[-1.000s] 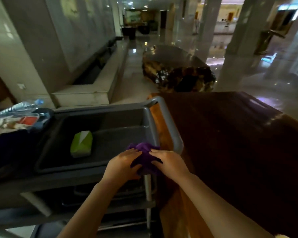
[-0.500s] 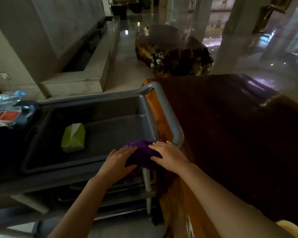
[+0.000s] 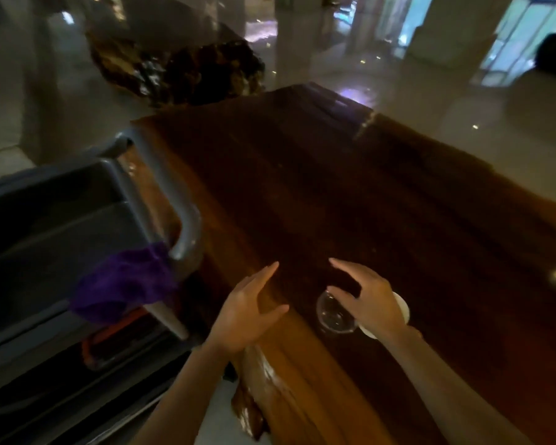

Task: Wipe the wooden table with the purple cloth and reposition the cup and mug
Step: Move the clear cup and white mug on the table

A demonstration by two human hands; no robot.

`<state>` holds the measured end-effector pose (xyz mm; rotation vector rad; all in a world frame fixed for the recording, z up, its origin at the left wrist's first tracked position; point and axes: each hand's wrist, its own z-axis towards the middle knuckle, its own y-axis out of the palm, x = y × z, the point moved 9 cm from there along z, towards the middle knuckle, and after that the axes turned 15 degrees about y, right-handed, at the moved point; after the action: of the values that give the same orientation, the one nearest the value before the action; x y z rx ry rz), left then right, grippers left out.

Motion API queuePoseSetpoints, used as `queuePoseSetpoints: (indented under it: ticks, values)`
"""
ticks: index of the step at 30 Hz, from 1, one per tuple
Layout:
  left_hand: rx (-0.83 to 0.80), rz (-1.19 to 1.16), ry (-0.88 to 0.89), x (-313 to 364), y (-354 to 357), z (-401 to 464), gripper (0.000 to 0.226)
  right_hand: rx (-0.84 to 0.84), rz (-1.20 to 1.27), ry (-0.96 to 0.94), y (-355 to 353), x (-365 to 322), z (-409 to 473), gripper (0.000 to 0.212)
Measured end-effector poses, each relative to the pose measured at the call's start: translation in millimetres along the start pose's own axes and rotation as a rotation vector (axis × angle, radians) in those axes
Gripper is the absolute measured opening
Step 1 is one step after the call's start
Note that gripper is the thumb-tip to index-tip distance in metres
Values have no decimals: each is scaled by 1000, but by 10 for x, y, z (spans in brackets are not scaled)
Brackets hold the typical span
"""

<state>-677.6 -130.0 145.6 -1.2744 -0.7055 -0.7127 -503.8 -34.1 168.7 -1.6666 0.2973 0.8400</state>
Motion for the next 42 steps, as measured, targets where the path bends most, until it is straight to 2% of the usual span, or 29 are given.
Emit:
queuePoseSetpoints:
  ticks: [2,7,10,14,17,22,27,31,35,42]
  values:
    - [-67,-53,-21,-3,376,102,79,45,25,157,-236,523,-90,49]
    - [-154,-165,-155,-246,1063,201,100,140,14,406,-480,1394,-310,53]
    - [-177,-239,-230,-422,1387,179,113,118,23,574,-435,1822,-412,55]
    - [-171,-334,-292,-586,1703,152,127,29,23,697,-288,2193,-470,51]
    - [-125,-414,-321,-684,1900,174,129,-8,-22,730,-197,2348,-434,44]
    - [5,-297,-227,-781,2006,288,97,-31,-12,741,-66,2409,-304,28]
    - [50,-255,-167,-766,2010,370,78,-104,-67,672,-30,2373,-225,13]
    - [43,-359,-214,-690,2029,356,80,-32,-42,623,-251,2339,-284,13]
    - [6,-300,-222,-531,2088,397,83,25,72,639,-532,2367,-482,18]
    - [-51,-206,-26,347,2420,592,79,346,282,606,-1508,2449,-1140,19]
